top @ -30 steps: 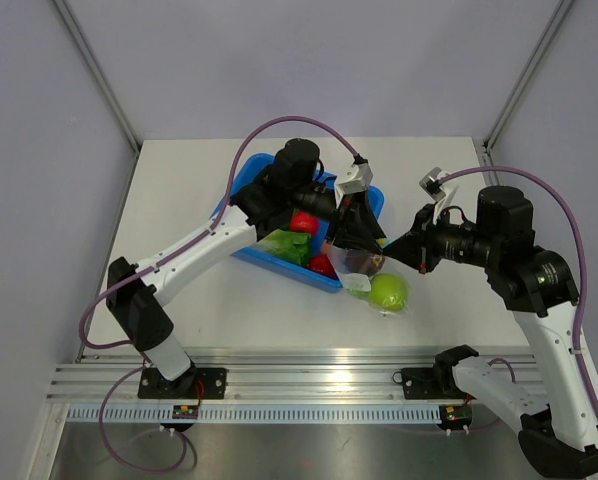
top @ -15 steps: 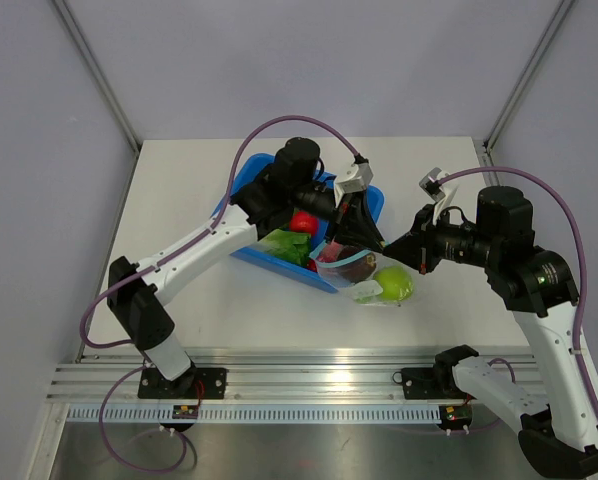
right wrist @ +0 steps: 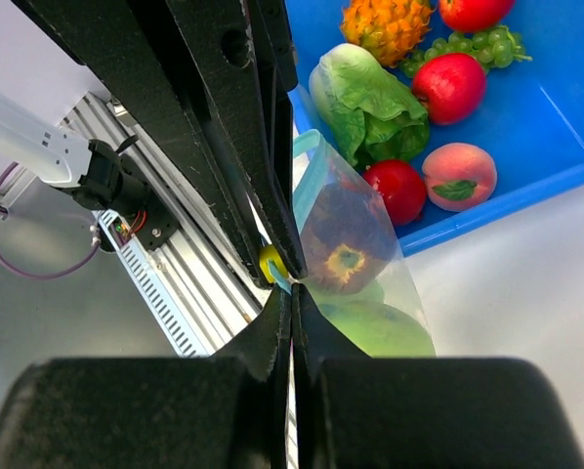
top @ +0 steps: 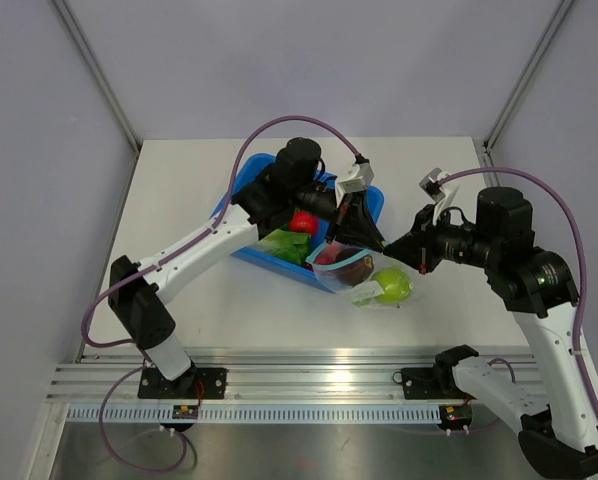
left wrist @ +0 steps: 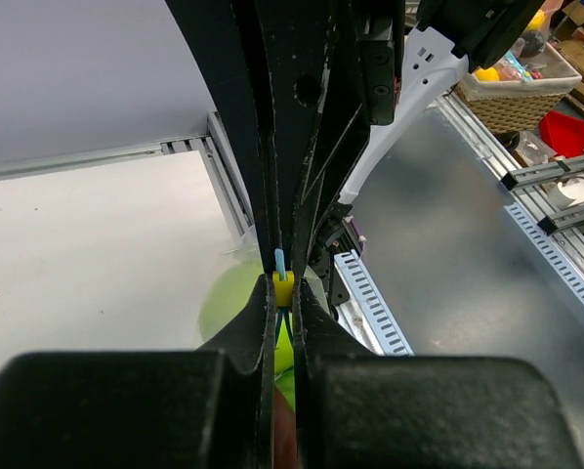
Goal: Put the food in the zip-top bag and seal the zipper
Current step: Zip the zipper food storage bag.
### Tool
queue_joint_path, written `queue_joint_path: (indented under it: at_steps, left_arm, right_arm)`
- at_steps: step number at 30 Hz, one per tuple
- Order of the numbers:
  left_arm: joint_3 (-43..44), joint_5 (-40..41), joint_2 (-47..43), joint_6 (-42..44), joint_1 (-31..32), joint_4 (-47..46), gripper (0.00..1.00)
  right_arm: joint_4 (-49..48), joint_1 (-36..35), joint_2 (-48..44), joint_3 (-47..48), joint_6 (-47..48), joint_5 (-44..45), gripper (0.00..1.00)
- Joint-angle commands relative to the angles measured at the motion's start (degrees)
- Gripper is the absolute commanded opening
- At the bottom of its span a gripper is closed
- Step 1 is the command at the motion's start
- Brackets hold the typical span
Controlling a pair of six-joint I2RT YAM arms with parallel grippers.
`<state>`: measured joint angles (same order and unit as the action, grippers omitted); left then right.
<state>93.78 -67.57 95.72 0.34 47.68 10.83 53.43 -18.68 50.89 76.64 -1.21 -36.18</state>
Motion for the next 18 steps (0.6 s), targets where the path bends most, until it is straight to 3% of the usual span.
queue_joint_path:
  at_steps: [1,7,18]
  left_arm:
    - [0.62,-2.21,-0.80,0.01,0.31,-1.34,0.00]
    - [-0.52,-2.22,-0.62,1.77,0.31,1.65,0.00]
    - [-2.54,1.30,-0.80,7.30,-0.04,9.47,0.00]
  right_arm:
    - [-2.88,0.31,-1.32,-0.26,-0.01,4.80,0.00]
    - [-8.25,0.22,-4.40,-0.88,-3.88,13.31,0.00]
    - [-9.31,0.31,-5.81,-0.53,-6.87,26.42,0.00]
